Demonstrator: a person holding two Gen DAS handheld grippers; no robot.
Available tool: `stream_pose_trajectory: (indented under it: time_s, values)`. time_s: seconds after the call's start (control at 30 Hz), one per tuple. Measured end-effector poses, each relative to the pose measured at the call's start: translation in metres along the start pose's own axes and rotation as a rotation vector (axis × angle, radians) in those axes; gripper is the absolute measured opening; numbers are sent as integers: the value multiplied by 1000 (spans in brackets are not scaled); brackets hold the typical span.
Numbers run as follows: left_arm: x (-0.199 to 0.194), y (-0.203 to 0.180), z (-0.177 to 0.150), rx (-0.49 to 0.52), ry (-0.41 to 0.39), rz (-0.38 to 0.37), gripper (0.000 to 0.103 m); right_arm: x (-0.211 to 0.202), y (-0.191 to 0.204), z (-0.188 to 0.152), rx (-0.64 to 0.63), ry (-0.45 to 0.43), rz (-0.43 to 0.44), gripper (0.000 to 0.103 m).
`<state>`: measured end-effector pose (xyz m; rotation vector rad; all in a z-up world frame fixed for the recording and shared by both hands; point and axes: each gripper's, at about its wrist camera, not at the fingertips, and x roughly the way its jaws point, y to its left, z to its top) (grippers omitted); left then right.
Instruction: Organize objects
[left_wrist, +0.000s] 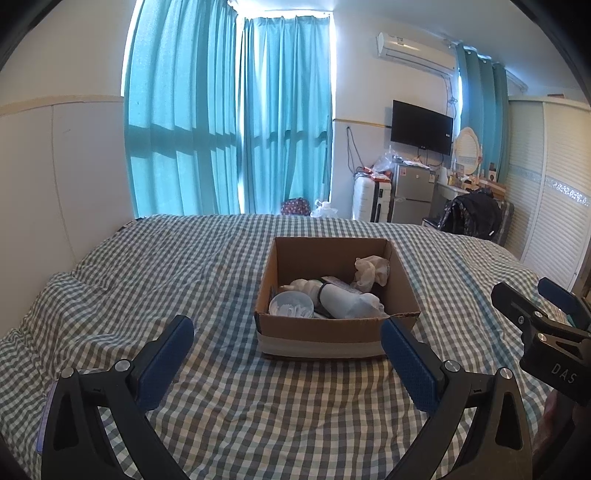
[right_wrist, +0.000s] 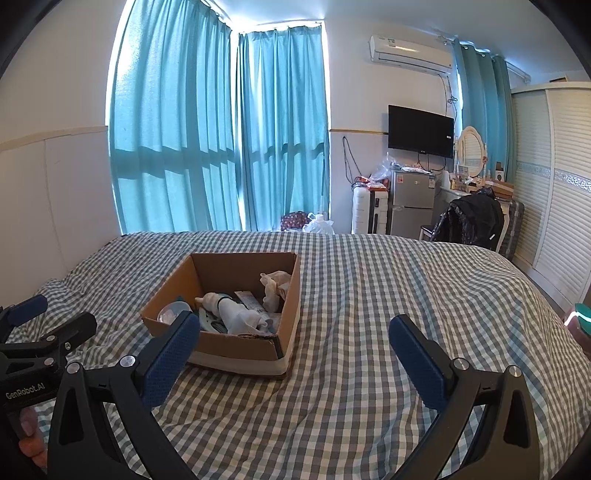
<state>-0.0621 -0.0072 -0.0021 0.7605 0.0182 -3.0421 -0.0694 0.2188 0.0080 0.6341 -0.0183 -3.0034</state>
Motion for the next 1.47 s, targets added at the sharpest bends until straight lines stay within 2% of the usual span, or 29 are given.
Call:
stream_pose_trajectory:
  time_s: [0.33, 1.47]
  values:
    - [-1, -10, 0, 61, -6, 6, 103, 1, 1, 0, -2, 3, 0, 103]
    - [-3, -4, -4, 38, -7, 30, 103, 5, 11, -4, -11, 23, -2, 103]
